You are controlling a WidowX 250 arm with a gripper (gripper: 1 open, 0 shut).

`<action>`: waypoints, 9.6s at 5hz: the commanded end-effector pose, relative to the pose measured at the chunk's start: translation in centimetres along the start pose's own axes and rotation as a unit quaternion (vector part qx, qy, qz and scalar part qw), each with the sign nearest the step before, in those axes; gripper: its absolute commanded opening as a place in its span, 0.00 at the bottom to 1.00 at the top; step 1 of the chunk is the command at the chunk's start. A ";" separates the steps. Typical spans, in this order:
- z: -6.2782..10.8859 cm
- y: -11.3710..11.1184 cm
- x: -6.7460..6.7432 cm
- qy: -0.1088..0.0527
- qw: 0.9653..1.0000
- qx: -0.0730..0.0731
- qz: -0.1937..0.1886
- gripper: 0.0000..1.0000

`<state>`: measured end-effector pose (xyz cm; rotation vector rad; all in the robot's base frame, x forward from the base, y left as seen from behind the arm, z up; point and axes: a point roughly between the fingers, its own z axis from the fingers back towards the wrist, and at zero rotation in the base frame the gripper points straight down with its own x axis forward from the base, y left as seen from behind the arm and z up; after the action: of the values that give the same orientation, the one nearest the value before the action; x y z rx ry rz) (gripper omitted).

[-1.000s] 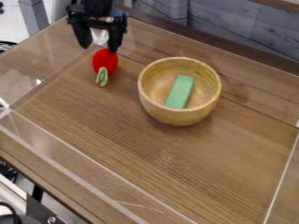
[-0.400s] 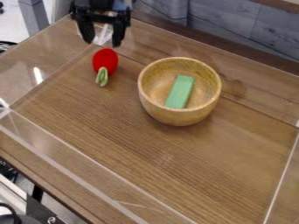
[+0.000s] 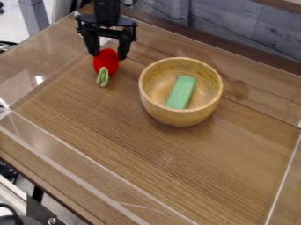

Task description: Move the red fruit to the right

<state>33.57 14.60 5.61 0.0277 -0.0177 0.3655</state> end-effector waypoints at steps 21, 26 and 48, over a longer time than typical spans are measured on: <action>1.9 -1.7 -4.3 -0.023 0.997 -0.032 -0.069 0.00; 8.3 -5.4 -6.0 -0.100 0.993 -0.052 -0.045 0.00; 0.1 -16.8 -21.6 0.012 0.954 -0.086 -0.287 1.00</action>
<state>18.29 -8.65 3.89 -0.1343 0.0301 -0.2135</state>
